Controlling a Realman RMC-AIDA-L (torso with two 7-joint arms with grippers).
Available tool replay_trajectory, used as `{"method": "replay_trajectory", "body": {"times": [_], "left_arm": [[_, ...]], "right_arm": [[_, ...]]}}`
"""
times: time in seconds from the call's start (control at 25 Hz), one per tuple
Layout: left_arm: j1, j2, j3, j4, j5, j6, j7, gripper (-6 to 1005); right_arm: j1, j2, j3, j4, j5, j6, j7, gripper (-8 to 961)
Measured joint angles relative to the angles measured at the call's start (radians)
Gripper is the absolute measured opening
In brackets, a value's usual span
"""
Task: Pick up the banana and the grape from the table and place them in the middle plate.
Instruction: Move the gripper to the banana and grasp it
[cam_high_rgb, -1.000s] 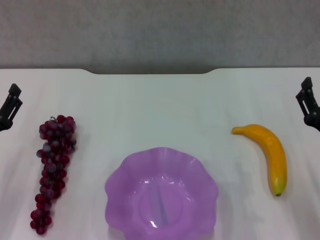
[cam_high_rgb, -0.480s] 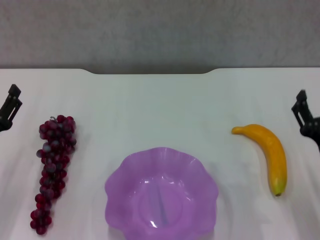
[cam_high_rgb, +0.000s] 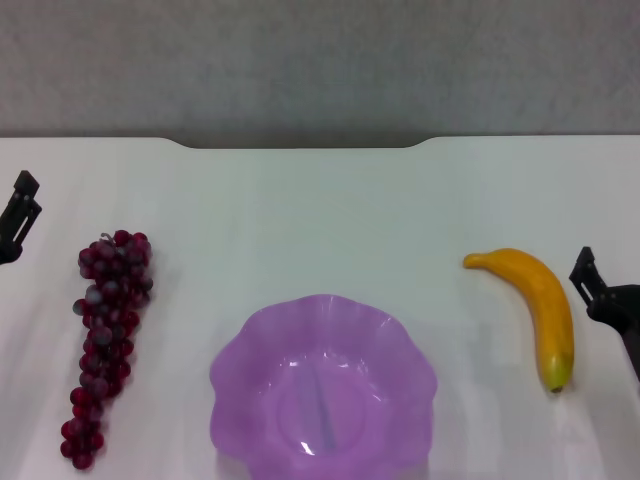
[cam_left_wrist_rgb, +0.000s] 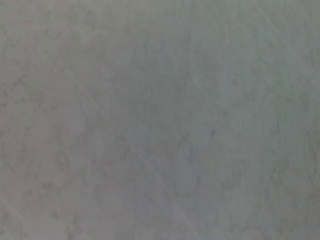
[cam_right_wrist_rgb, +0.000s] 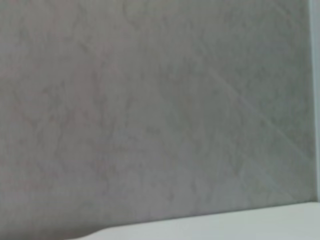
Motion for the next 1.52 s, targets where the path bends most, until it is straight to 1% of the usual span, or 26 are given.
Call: {"method": "replay_trajectory", "body": {"times": [0.32,0.6,0.84,1.2,1.52], "left_arm": [[0.001,0.0,0.001,0.0,0.0,0.0,0.0,759],[0.0,0.0,0.001,0.0,0.0,0.001,0.0,760],[0.0,0.0,0.001,0.0,0.002,0.002,0.0,760],[-0.005,0.0,0.002,0.0,0.012,0.002,0.0,760],[-0.005,0.0,0.002,0.0,0.012,0.002,0.0,760]], "right_arm": [[0.022,-0.002,0.001,0.036,0.001,-0.141,0.0,878],[0.039,-0.004,0.001,0.069,0.001,-0.236,0.0,878],[0.072,-0.005,-0.007,0.083,-0.008,-0.33,0.0,878],[0.1,-0.005,-0.02,0.106,-0.013,-0.409,-0.001,877],[0.102,-0.004,-0.023,0.121,-0.013,-0.415,-0.002,865]]}}
